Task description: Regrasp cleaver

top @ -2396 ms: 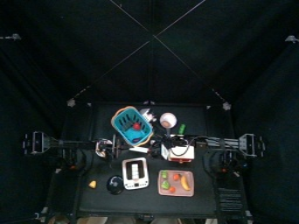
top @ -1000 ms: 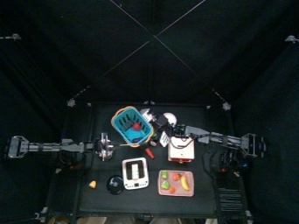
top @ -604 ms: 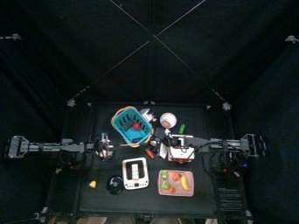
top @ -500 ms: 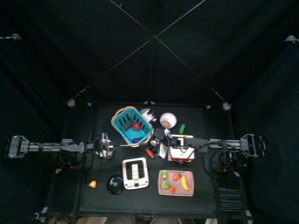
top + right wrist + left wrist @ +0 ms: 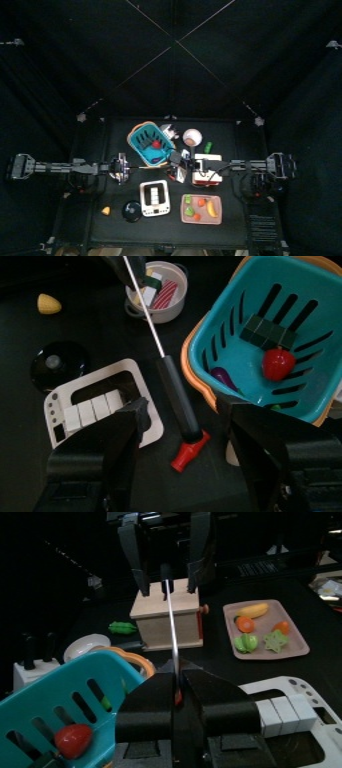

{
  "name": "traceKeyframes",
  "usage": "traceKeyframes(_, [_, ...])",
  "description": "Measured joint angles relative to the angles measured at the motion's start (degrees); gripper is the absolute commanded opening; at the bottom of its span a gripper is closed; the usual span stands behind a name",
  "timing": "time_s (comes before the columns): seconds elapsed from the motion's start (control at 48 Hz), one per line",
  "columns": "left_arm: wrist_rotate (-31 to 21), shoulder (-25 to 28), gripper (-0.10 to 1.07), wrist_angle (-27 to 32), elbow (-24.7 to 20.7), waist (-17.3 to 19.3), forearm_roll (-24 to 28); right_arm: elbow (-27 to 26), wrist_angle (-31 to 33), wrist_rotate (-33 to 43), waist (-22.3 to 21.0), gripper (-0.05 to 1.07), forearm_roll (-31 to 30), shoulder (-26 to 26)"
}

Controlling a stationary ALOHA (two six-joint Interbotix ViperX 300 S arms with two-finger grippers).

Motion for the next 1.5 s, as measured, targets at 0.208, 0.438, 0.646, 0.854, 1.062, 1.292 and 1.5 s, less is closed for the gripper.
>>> traceKeyframes(0.208, [-0.62,0.62,0.43,1.23,-0.09,0.00,-0.09,-0.44,-0.18,0.00,0.18,0.73,-0.70,0.18])
traceKeyframes(0.438, [-1.49,2.02,0.43,2.64,-0.97,0.00,-0.09,-0.44,-0.09,-0.35,0.26,0.59,-0.79,0.26])
traceKeyframes(0.646, [-1.49,2.11,0.43,2.55,-0.97,0.09,-0.09,-0.53,0.00,-0.18,0.44,0.55,-0.79,0.70])
traceKeyframes(0.854, [-1.58,2.11,0.46,2.55,-0.97,0.18,-0.09,-0.53,0.00,-0.26,0.44,0.54,-0.97,0.70])
traceKeyframes(1.062, [-1.41,2.11,0.65,0.18,-0.53,0.26,1.67,-0.44,0.00,-0.18,0.44,0.54,-0.88,0.79])
traceKeyframes(1.292, [-1.41,2.11,0.94,-3.16,0.18,0.53,2.81,-0.44,0.00,0.18,0.44,0.54,-0.97,0.79])
traceKeyframes(1.5, [-1.41,2.11,0.98,-3.87,0.26,1.23,2.90,-0.44,0.00,0.26,0.44,0.54,-0.88,0.79])
